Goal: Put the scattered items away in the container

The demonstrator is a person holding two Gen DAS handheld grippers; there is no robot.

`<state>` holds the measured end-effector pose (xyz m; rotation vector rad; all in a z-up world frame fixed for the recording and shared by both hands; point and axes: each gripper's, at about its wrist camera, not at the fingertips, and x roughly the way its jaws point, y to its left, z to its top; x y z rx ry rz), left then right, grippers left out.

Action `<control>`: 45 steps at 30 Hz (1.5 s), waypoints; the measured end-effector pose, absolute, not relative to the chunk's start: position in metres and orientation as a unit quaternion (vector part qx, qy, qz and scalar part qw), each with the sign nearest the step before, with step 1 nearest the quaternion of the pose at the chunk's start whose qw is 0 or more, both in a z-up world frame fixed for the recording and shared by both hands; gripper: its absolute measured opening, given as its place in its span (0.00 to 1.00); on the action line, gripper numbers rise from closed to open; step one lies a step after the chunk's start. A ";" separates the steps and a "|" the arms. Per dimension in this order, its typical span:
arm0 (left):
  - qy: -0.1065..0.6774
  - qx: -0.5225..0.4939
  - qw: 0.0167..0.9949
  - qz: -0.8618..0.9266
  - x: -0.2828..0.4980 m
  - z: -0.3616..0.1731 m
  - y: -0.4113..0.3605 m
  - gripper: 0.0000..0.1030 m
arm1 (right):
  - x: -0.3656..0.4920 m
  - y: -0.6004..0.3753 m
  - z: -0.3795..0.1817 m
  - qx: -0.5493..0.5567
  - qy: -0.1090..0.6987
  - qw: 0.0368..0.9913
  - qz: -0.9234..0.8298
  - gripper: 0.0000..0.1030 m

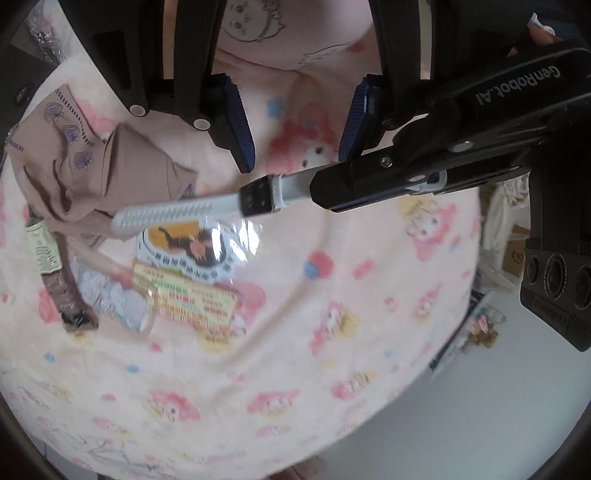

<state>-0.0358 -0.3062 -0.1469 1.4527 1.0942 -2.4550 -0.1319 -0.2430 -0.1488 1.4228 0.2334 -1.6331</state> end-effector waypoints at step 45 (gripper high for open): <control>0.417 0.517 0.052 -0.745 -0.051 -0.240 -0.329 0.12 | -0.141 -0.207 -0.205 0.624 0.107 0.395 -0.666 0.43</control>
